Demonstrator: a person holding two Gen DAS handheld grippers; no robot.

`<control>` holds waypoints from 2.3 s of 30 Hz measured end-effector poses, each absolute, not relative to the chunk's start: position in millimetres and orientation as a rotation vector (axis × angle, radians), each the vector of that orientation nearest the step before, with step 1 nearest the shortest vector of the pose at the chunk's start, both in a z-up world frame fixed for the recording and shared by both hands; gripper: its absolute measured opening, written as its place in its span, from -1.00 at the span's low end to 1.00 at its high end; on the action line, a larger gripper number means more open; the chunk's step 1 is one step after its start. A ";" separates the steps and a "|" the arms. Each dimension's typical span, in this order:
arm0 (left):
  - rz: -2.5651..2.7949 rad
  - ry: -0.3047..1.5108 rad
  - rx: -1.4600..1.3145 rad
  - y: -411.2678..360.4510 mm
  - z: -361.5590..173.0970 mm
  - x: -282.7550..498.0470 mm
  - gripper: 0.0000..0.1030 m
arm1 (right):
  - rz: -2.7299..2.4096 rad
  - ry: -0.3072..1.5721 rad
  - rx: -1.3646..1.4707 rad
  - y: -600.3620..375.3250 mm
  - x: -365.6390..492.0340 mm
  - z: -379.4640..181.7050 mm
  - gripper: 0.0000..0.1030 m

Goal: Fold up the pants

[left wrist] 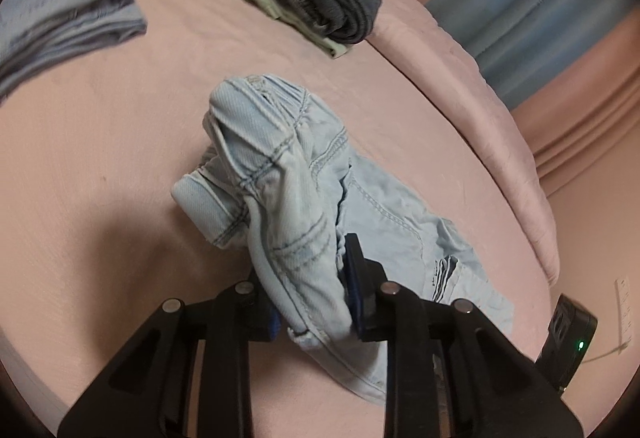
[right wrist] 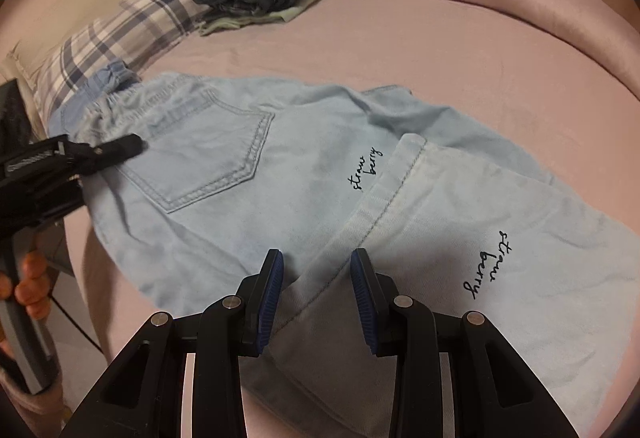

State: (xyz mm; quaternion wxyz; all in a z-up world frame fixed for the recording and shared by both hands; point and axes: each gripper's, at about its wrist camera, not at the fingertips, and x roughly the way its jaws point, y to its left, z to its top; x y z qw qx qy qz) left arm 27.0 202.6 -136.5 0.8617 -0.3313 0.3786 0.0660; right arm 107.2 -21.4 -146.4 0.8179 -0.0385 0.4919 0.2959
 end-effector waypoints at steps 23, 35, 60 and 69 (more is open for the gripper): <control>0.139 0.753 -0.482 168.6 -107.4 24.3 -0.51 | 0.644 1.053 -0.094 -25.8 93.7 -146.0 -0.30; 0.126 0.735 -0.399 154.3 -98.3 26.0 -0.51 | 0.539 1.058 -0.012 -39.5 144.1 -146.2 -0.30; 0.074 0.706 -0.254 124.1 -83.7 24.5 -0.51 | 0.730 1.036 -0.120 7.6 108.9 -139.0 -0.17; 0.050 0.716 -0.221 111.5 -83.9 26.4 -0.51 | 0.775 1.052 -0.181 12.0 75.8 -153.8 -0.17</control>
